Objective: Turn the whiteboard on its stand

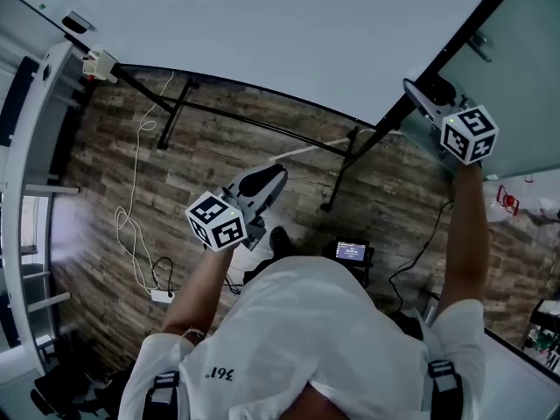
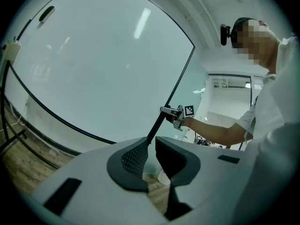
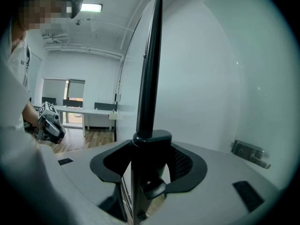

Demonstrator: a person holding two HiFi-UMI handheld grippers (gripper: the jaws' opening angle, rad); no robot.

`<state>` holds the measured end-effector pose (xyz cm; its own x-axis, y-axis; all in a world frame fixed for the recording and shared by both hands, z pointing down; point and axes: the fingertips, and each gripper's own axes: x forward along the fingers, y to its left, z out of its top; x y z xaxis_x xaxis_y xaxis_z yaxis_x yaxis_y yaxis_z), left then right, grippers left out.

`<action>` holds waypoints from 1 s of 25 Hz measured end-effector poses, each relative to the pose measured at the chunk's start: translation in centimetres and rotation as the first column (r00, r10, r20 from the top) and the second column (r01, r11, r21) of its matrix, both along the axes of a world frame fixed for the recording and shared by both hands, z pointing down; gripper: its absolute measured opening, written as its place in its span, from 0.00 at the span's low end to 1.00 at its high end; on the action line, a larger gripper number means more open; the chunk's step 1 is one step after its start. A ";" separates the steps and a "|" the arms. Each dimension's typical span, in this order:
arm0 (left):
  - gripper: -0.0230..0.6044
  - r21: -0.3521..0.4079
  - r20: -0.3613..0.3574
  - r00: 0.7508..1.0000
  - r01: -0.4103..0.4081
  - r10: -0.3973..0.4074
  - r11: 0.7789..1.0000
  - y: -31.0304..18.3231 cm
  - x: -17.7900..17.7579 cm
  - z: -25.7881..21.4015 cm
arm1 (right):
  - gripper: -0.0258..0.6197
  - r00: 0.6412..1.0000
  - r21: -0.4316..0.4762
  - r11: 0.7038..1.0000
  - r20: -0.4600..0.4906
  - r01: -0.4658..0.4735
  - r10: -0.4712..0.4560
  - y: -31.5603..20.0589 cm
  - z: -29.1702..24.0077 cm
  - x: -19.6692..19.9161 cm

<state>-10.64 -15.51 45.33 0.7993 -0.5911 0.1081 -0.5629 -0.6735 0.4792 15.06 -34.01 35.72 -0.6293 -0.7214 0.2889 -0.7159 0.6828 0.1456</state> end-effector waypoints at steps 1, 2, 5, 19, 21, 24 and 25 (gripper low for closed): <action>0.10 0.001 0.001 1.000 -0.002 0.002 1.000 -0.1 0.0 0.0 | 0.39 1.000 -0.004 1.000 -0.004 -0.006 0.006 0.1 0.2 0.3; 0.10 0.001 0.001 1.000 -0.004 0.004 1.000 -0.2 0.0 0.0 | 0.39 1.000 -0.008 1.000 -0.005 -0.014 0.014 0.1 0.3 0.6; 0.10 0.001 0.000 1.000 -0.012 0.012 1.000 -0.5 0.2 0.0 | 0.39 0.999 -0.017 0.999 0.004 -0.034 0.035 0.5 0.6 1.4; 0.10 0.046 -0.022 0.996 -0.089 0.090 0.995 -1.1 4.4 -1.9 | 0.39 0.995 0.048 0.995 0.053 -0.086 0.083 4.4 -2.8 3.8; 0.10 0.055 -0.024 0.994 -0.101 0.103 0.993 -1.2 5.1 -2.2 | 0.38 0.991 0.060 0.991 0.073 -0.117 0.112 5.1 -3.2 4.5; 0.10 0.064 -0.026 0.992 -0.118 0.120 0.991 -1.3 6.0 -2.7 | 0.34 0.980 0.070 0.984 0.120 -0.165 0.156 6.3 -4.0 5.5; 0.10 0.067 -0.027 0.992 -0.123 0.125 0.990 -1.2 6.3 -2.9 | 0.32 0.978 0.071 0.982 0.129 -0.175 0.165 6.8 -4.1 5.7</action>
